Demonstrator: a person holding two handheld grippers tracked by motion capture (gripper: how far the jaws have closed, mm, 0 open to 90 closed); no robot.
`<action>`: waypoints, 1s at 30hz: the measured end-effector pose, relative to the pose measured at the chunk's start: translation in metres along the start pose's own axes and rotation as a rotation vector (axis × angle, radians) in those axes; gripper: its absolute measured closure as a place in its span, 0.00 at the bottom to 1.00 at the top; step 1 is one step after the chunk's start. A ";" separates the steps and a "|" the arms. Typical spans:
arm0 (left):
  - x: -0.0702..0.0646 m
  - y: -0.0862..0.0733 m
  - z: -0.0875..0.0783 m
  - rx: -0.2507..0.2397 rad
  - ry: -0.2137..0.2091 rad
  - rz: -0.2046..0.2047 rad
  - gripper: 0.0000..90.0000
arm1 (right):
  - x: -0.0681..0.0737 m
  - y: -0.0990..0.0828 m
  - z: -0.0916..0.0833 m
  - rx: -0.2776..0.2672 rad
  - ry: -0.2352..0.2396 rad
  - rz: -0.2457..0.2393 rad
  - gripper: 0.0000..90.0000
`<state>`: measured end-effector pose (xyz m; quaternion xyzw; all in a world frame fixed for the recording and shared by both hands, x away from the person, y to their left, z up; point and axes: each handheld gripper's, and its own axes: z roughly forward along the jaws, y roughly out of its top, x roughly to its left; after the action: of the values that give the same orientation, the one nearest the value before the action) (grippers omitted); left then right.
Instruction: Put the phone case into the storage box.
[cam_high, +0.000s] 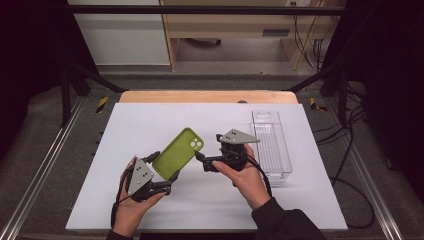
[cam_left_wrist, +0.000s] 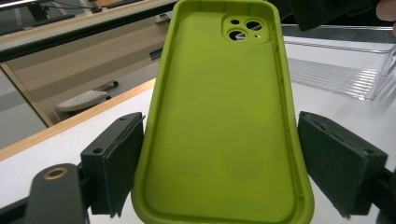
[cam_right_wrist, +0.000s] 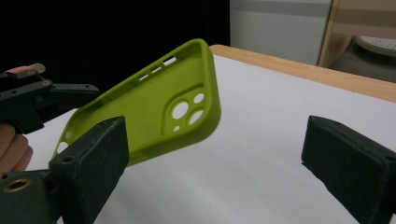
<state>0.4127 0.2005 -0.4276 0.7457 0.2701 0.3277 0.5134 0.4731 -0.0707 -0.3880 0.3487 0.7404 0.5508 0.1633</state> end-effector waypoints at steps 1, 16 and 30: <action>0.000 0.000 0.000 0.000 0.000 0.001 0.18 | 0.001 0.000 0.001 0.001 0.003 0.002 0.09; -0.007 0.003 0.002 -0.012 -0.006 0.023 0.18 | 0.004 0.003 0.010 0.008 0.079 0.050 0.32; -0.009 0.004 0.001 -0.022 0.005 0.039 0.18 | 0.000 0.004 0.014 0.014 0.129 0.131 0.47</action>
<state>0.4078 0.1924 -0.4261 0.7444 0.2530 0.3424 0.5145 0.4835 -0.0601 -0.3893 0.3614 0.7290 0.5762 0.0766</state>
